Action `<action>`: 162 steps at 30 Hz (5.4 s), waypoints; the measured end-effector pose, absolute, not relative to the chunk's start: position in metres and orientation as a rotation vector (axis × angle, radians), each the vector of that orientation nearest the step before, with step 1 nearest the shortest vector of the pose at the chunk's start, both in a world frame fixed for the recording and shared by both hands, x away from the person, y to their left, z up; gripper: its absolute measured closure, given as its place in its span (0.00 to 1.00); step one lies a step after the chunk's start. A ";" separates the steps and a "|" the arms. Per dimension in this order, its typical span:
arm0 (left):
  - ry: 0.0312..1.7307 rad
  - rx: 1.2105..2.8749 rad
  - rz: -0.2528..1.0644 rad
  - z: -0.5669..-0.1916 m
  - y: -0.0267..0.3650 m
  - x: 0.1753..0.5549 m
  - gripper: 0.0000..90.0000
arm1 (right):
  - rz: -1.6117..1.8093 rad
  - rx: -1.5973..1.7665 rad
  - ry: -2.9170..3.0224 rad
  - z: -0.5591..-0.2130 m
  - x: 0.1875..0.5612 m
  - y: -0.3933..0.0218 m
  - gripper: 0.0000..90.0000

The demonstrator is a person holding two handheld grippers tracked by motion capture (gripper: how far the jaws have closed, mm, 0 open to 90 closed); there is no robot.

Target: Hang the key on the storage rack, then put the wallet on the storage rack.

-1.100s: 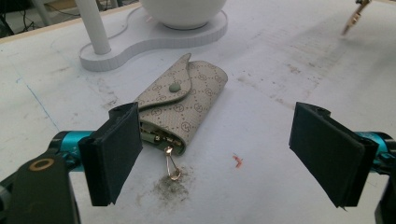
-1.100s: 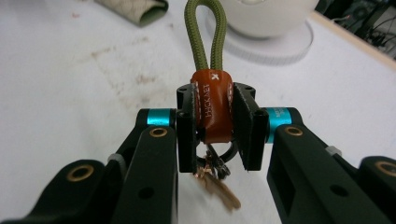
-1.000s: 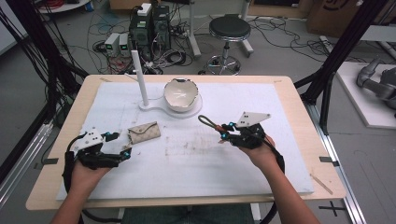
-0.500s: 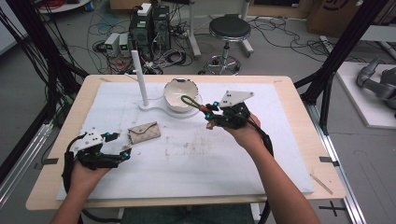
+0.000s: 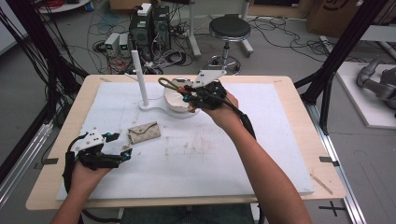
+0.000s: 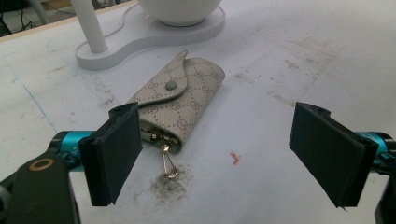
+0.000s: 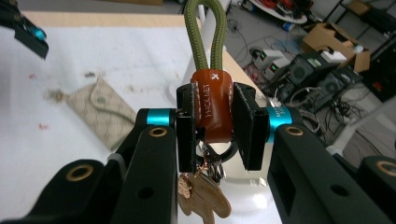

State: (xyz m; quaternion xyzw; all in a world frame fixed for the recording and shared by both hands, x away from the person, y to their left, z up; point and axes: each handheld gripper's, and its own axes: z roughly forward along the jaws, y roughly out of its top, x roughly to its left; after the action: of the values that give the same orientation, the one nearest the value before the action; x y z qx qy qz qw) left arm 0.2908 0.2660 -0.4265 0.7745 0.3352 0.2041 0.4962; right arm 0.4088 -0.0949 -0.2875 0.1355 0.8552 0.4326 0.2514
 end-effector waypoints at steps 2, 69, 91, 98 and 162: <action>0.817 1.876 0.492 -0.427 0.267 0.291 0.19 | 1.171 0.353 2.337 -0.285 0.412 -0.084 0.81; 0.838 1.868 0.500 -0.428 0.274 0.286 0.19 | 1.140 0.468 2.262 -0.293 0.411 -0.097 0.38; 0.829 1.833 0.497 -0.427 0.273 0.291 0.19 | 1.224 0.663 2.184 -0.338 0.355 -0.211 0.33; 0.827 1.828 0.497 -0.427 0.273 0.292 0.19 | 1.245 0.733 2.146 -0.356 0.342 -0.237 0.32; 0.773 1.933 0.450 -0.434 0.248 0.362 0.19 | 1.194 0.923 2.132 -0.404 0.303 -0.303 0.23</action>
State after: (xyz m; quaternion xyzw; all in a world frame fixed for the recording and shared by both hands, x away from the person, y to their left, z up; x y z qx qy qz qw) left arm 0.3620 0.2484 -0.4344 0.7938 0.3173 0.1847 0.4848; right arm 0.3028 -0.3032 -0.4039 0.3411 0.7878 0.4411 0.2618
